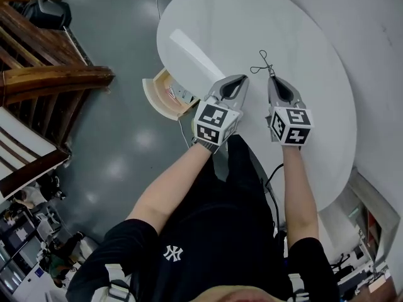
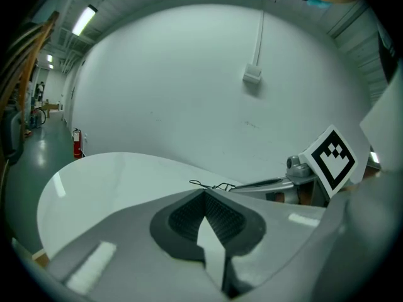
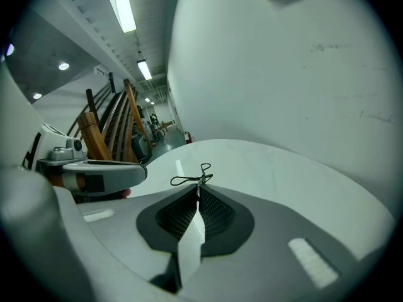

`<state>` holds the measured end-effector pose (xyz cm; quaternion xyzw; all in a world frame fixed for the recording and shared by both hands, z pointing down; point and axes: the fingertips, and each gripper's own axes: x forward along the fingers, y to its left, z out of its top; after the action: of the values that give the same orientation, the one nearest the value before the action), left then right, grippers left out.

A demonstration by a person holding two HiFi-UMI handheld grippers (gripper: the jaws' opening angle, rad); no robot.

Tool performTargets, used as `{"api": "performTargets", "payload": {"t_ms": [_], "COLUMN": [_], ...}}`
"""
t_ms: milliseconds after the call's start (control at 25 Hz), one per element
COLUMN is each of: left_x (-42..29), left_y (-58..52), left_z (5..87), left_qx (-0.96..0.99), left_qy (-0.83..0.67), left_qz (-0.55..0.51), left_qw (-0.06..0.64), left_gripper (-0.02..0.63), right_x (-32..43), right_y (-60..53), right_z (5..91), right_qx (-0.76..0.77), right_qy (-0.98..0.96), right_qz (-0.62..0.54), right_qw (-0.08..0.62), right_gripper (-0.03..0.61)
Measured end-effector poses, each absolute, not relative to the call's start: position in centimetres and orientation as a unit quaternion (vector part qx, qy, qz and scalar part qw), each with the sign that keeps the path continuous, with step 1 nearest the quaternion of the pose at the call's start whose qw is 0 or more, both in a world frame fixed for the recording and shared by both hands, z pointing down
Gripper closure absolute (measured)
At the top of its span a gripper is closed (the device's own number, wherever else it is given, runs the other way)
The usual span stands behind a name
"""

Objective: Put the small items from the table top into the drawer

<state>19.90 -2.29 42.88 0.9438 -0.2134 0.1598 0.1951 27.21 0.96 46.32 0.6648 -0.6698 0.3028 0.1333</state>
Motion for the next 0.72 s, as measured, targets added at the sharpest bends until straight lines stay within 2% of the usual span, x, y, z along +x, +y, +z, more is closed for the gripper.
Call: {"api": "performTargets", "payload": {"t_ms": [320, 720], "left_x": [14.9, 5.9], "left_y": [-3.4, -5.9], "left_z": [42.4, 43.4], "left_qx": [0.940, 0.922], "left_qy": [-0.234, -0.287], "left_qz": [0.152, 0.149], "left_qw": [0.197, 0.212], "left_gripper": [0.614, 0.614], "right_x": [22.0, 11.7], "right_y": [0.0, -2.2], "right_z": [44.9, 46.2], "right_qx": [0.647, 0.592], "right_qy": [-0.690, -0.734], "right_qz": [0.297, 0.299], "right_qw": [0.131, 0.146], "right_gripper": [0.545, 0.545]}}
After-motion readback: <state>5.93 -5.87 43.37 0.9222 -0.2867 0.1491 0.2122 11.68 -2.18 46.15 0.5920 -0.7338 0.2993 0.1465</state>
